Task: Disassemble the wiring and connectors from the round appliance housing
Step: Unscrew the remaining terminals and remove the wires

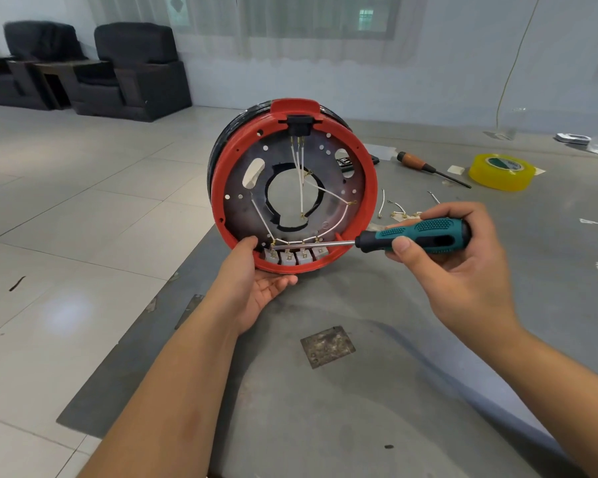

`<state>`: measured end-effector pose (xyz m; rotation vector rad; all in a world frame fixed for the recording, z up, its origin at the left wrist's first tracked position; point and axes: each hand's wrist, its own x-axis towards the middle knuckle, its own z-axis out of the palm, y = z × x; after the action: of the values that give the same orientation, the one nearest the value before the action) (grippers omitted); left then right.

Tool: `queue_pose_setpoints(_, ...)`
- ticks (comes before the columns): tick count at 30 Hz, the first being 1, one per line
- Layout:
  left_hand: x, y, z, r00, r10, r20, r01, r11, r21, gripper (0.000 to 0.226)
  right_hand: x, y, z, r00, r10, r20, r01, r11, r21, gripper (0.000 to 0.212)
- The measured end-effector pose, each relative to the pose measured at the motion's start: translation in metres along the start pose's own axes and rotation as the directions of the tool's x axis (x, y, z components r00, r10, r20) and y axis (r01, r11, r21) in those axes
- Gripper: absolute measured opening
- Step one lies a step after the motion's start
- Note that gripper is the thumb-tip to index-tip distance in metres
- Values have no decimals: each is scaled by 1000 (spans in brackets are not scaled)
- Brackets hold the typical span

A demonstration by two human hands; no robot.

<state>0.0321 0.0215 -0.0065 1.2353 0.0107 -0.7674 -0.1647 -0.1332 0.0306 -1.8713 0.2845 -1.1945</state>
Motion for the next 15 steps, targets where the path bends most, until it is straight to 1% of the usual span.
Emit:
queue_pose_setpoints(3,-1,-1,1,1000,25,0,-25,999,26,43,4,-6,0,1000,-8,17,9,999,-46,35)
queue_pose_setpoints(9,1,0,1,999,37,-32,-38,999,-17,28,19,-16,4,1000,-9,6,10,993,-120,37)
queue_pose_setpoints(12,6,-1,-2,994,66,-83,-66,998,-2,30,23,-18,4,1000,-12,2,13,990,-141,40)
queue_pose_setpoints(15,12,-2,-5,980,127,-153,-118,991,69,27,24,-17,5,1000,12,1,-12,990,-138,40)
